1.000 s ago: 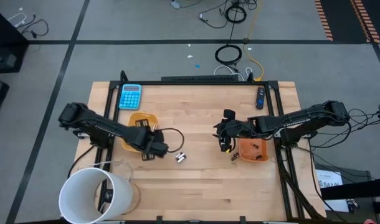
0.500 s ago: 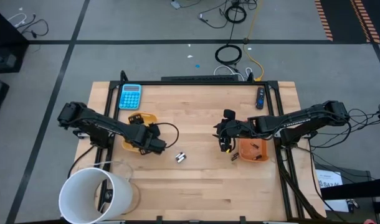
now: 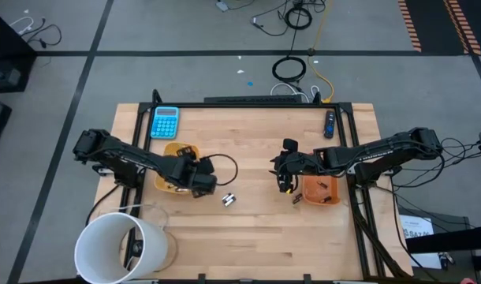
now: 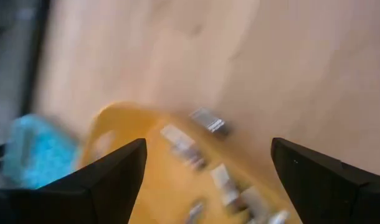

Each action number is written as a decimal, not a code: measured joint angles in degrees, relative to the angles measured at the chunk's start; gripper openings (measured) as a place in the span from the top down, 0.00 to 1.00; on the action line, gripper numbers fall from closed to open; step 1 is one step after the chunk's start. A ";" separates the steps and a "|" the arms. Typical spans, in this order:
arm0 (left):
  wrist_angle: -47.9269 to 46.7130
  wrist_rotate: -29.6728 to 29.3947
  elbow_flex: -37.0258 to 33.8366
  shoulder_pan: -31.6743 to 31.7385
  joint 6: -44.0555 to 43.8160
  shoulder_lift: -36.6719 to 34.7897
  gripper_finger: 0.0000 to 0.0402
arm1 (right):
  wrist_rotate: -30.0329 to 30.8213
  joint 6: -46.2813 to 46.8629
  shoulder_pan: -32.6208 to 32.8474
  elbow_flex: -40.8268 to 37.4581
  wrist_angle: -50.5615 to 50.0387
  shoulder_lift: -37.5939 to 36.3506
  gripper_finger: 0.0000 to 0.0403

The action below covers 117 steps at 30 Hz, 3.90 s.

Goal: Sort batteries
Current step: Put the silver battery into the yellow bin

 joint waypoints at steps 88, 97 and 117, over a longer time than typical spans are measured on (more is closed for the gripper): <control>29.88 27.17 0.07 3.45 68.85 16.15 0.23 | -5.90 5.13 0.00 -0.02 -3.69 -1.24 0.60; 29.88 29.42 0.07 4.81 72.33 16.15 0.23 | -5.85 7.21 1.71 -0.02 -3.54 -1.24 0.60; 25.68 33.25 8.15 4.44 74.68 23.04 0.23 | -5.50 7.56 2.67 -0.02 -1.94 -1.25 0.60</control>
